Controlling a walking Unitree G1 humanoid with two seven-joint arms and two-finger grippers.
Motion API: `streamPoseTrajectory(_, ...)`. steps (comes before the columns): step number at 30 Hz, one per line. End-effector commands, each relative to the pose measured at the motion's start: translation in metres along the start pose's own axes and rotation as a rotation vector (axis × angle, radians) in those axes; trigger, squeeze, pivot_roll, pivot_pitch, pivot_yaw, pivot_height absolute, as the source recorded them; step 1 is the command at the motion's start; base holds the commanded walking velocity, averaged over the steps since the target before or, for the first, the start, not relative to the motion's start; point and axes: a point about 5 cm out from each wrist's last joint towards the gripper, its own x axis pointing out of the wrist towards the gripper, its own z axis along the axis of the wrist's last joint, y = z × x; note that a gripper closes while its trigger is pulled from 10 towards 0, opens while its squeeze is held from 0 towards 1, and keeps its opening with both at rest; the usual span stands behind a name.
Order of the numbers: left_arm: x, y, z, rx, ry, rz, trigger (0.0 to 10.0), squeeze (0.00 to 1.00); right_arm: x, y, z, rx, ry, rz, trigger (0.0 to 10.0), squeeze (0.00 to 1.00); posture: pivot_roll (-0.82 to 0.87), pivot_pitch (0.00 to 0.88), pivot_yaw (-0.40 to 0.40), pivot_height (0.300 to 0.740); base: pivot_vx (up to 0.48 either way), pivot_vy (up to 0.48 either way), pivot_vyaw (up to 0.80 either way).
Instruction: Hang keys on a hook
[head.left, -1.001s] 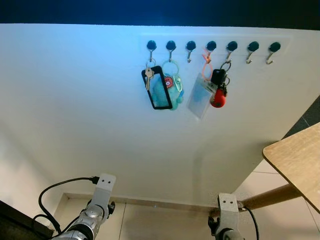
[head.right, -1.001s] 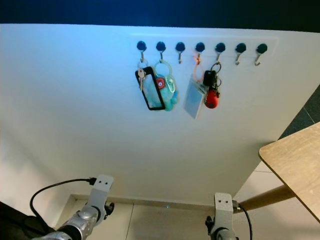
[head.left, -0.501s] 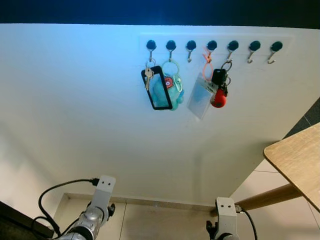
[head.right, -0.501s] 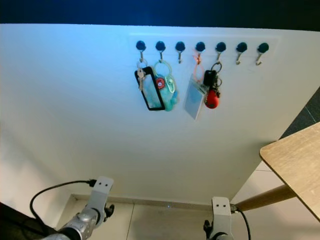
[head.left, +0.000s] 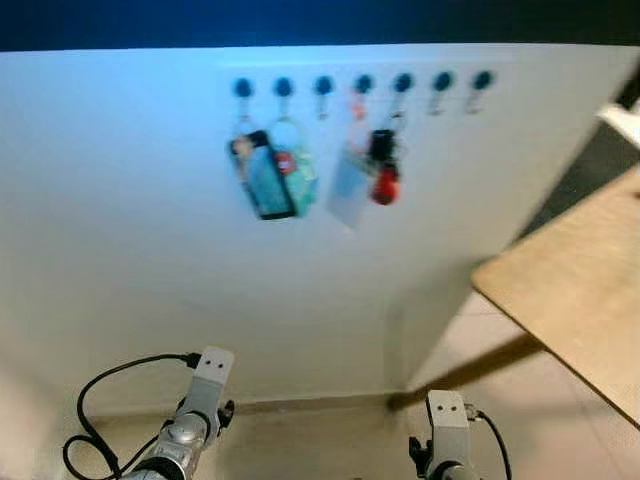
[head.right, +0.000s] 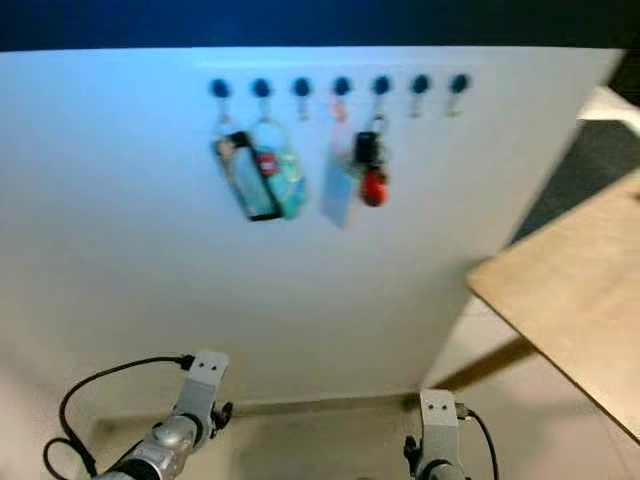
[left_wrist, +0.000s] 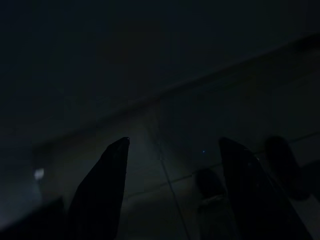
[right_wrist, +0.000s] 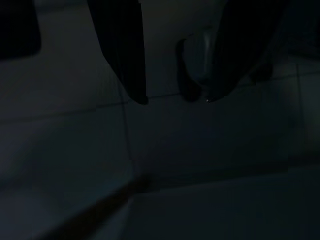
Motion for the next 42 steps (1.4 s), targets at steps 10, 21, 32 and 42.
streamPoseTrajectory(10,-0.003,0.004,-0.009,-0.022,-0.006,0.014,10.0,0.00,0.000,0.003,0.001,-0.033,0.005,0.033,10.0,0.00,0.06,0.007,-0.025,0.740,0.000,0.000,-0.80)
streamPoseTrajectory(21,-0.005,0.007,-0.015,-0.033,0.002,0.032,10.0,0.00,0.000,0.002,0.001,-0.039,0.004,0.036,10.0,0.00,0.06,0.000,-0.022,0.740,0.000,0.000,-0.80)
streamPoseTrajectory(32,-0.005,0.009,-0.012,-0.058,-0.021,0.050,10.0,0.00,0.000,0.001,0.001,-0.048,0.005,0.041,10.0,0.00,0.06,0.000,-0.025,0.740,0.000,0.000,-0.80)
streamPoseTrajectory(42,-0.007,0.008,-0.014,-0.065,-0.038,0.052,10.0,0.00,0.001,0.003,0.002,-0.054,0.004,0.049,10.0,0.00,0.06,0.003,-0.032,0.740,0.000,0.000,-0.80)
